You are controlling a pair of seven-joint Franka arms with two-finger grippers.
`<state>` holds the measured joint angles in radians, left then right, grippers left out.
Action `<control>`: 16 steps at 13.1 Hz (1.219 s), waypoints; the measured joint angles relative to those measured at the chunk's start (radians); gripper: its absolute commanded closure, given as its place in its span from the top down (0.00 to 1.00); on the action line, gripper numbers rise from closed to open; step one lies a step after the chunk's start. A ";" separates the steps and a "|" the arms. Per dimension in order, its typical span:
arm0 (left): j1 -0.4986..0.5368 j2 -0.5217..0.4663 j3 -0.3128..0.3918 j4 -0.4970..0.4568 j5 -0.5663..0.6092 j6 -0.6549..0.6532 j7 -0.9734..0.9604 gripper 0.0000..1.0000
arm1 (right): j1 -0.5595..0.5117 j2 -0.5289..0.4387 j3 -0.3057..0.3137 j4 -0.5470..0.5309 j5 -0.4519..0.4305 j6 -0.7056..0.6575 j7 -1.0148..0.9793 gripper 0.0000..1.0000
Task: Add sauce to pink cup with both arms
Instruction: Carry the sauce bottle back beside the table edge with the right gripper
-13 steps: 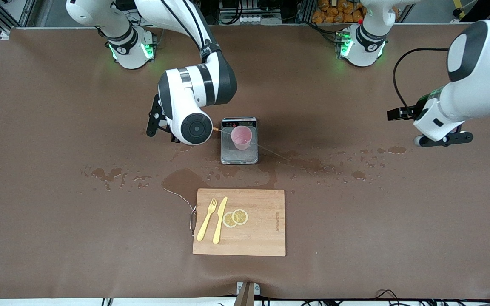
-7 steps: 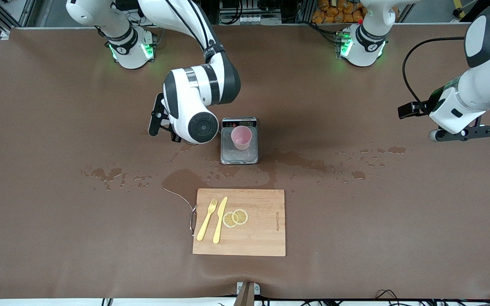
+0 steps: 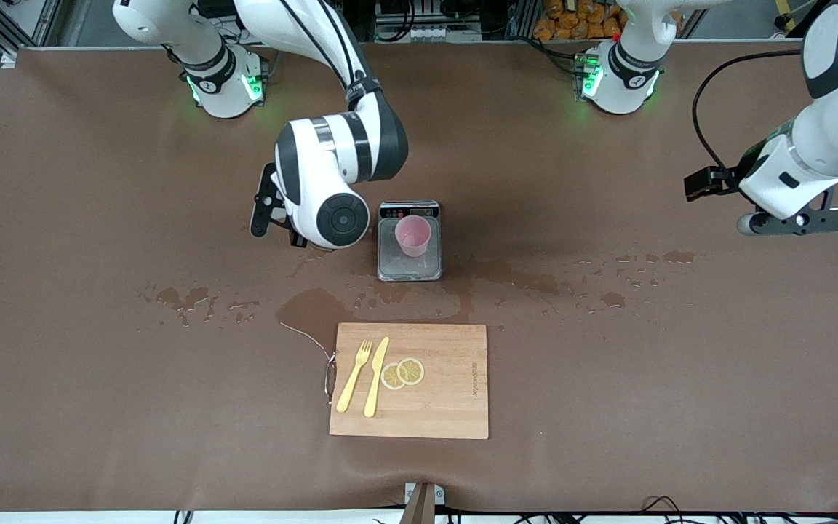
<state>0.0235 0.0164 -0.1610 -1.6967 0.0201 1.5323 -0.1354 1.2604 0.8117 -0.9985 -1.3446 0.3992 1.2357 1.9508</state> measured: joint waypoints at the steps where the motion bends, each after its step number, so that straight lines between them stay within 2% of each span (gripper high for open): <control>1: 0.000 -0.011 0.000 0.003 0.000 0.000 0.003 1.00 | -0.017 -0.001 -0.014 0.000 0.021 0.005 -0.044 0.22; 5: -0.001 -0.047 0.005 0.004 -0.009 0.000 0.004 1.00 | -0.104 -0.005 -0.123 0.000 0.187 0.006 -0.262 0.22; 8: -0.001 -0.051 0.019 0.007 -0.020 0.001 0.004 1.00 | -0.175 -0.012 -0.165 -0.007 0.294 -0.002 -0.397 0.22; 12: -0.021 -0.074 0.021 0.008 -0.057 0.001 0.004 1.00 | -0.295 -0.013 -0.181 -0.028 0.407 -0.040 -0.604 0.22; 16: -0.053 -0.081 0.021 0.008 -0.060 0.023 -0.003 1.00 | -0.474 -0.012 -0.181 -0.043 0.532 -0.109 -0.842 0.23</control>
<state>-0.0293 -0.0648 -0.1402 -1.6886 -0.0399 1.5548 -0.1386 0.7862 0.7993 -1.1797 -1.3874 0.9307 1.1269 1.1088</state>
